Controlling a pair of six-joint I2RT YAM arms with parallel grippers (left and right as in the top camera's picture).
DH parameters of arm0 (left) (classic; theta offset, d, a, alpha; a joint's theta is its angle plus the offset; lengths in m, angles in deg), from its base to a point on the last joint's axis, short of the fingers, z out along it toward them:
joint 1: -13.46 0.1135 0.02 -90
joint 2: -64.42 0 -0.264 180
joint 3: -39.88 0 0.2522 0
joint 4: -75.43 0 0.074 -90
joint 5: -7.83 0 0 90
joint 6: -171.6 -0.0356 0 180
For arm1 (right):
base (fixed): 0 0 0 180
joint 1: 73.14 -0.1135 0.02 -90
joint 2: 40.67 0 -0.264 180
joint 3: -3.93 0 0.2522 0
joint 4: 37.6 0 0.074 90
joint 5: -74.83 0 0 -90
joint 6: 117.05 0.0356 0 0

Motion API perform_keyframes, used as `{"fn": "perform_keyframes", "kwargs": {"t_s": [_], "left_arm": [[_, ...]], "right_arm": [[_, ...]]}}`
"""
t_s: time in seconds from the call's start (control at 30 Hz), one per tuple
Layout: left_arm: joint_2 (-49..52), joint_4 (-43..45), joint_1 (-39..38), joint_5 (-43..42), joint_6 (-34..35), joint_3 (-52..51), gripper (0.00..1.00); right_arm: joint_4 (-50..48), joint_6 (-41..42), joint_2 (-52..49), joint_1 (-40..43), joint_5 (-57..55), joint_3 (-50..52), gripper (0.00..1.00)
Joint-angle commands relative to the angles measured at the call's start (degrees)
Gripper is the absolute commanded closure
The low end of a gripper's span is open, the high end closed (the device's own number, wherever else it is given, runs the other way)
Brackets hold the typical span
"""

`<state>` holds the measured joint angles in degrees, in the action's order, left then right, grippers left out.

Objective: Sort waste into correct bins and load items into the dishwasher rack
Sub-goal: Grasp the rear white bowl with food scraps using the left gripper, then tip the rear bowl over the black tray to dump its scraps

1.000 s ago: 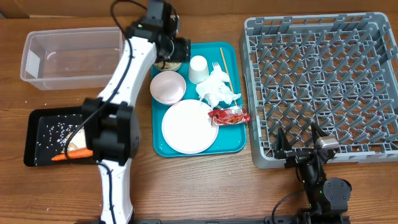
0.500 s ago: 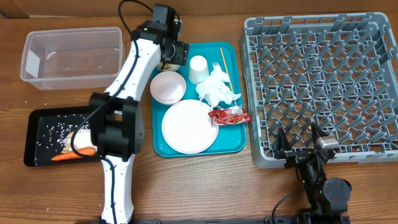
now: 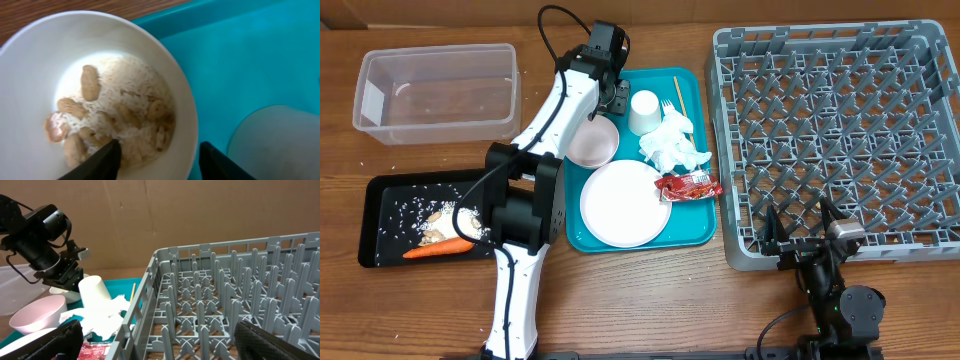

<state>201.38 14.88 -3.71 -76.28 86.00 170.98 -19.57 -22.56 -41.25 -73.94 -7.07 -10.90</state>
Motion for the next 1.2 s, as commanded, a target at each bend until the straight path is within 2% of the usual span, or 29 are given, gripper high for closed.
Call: {"fn": "perform_keyframes", "kwargs": {"t_s": [0.0,0.1,0.17,0.27,0.37,0.63,0.7,0.87,1.07,1.17], "left_arm": [[0.94,0.09,0.22,3.52,-0.61,1.03,0.56],[0.94,0.09,0.13,3.5,-0.61,1.03,0.71],[0.94,0.02,-0.09,3.52,-0.61,1.03,0.85],[0.9,-2.14,-0.59,3.56,-0.61,2.84,0.96],[0.79,-8.13,-1.44,3.52,-0.52,9.99,0.96],[-0.7,-26.97,-1.79,3.19,8.39,35.19,0.96],[-2.03,-34.05,-1.29,0.52,10.21,41.77,0.96],[-4.98,-49.33,2.23,-4.5,17.0,50.14,0.96],[-11.98,-50.03,14.34,-20.96,17.9,48.87,0.96],[-16.65,-50.03,18.51,-23.17,17.88,43.52,0.96]], "right_arm": [[-0.28,0.24,0.39,-0.22,-0.57,0.59,0.0],[-0.28,0.24,0.39,-0.22,-0.59,0.59,0.0],[-0.28,0.24,0.39,-0.22,-0.57,0.59,0.0],[-0.28,0.24,0.39,-0.22,-0.57,0.59,0.0],[-0.26,0.24,0.39,-0.22,-0.57,0.59,0.0],[-0.28,0.26,0.39,-0.22,-0.57,0.59,0.0],[-0.28,0.24,0.39,-0.22,-0.57,0.59,0.0],[-0.26,0.24,0.39,-0.22,-0.57,0.59,0.0],[-0.28,0.24,0.39,-0.22,-0.57,0.59,0.0],[-0.28,0.24,0.39,-0.22,-0.57,0.59,0.0]]}}
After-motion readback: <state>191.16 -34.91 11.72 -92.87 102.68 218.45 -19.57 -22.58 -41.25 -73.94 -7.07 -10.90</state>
